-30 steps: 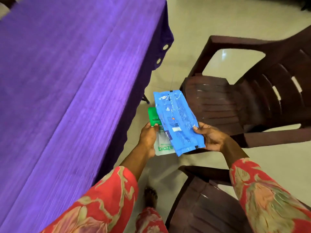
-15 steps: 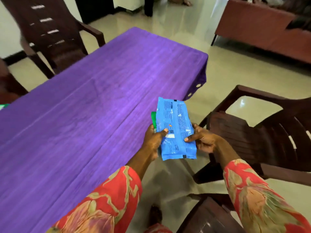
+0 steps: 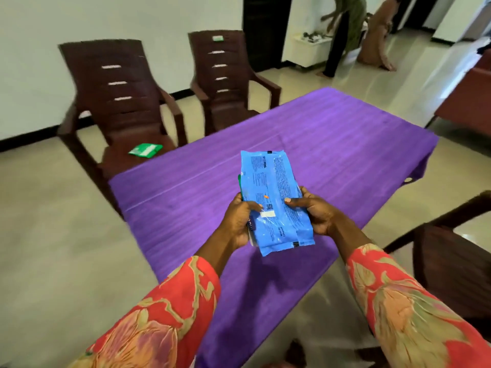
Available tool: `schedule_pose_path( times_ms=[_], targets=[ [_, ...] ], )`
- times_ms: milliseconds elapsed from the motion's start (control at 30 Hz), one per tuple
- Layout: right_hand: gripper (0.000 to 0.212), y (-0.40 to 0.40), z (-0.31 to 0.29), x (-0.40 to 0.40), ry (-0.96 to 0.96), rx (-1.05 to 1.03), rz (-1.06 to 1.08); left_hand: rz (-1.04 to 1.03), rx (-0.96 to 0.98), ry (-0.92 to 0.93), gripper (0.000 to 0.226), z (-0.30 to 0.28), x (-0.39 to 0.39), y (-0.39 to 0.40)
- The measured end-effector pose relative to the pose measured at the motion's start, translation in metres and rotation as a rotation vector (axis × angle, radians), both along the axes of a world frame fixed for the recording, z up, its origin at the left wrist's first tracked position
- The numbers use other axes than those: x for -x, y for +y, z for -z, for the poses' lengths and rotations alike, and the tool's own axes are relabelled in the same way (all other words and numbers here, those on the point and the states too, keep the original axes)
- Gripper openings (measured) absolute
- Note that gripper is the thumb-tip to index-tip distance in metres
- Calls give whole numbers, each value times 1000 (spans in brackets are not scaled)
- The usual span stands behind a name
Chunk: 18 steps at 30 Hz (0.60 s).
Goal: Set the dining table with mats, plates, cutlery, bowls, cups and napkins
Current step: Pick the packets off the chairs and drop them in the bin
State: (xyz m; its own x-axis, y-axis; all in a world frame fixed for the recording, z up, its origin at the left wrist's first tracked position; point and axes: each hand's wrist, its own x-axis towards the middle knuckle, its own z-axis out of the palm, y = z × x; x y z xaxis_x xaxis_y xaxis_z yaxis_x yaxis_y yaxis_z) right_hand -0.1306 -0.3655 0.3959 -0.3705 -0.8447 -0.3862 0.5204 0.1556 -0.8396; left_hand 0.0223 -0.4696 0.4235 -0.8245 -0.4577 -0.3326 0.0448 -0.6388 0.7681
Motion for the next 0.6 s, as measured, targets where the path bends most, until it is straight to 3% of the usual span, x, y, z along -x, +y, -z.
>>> schedule_pose_path(
  times_ms=[100,200,267,400,600],
  targets=[
    [88,-46,2,-54,-18,3,-120,-101,-3,24,32,5,-64,-32],
    [43,-88,-1,-107,2,-57,-240,-239,-23,18,29,12,-124,-60],
    [50,-118,2,-138,19,-71,-344,-329,-17,6,32,11,-163,-75],
    [95,-177,4,-198,27,-59,-579,-511,24,4,37,6,-234,-99],
    [73,-244,17,-279,-196,-63,-766,-683,40,-68,32,12,-313,-128]
  ],
)
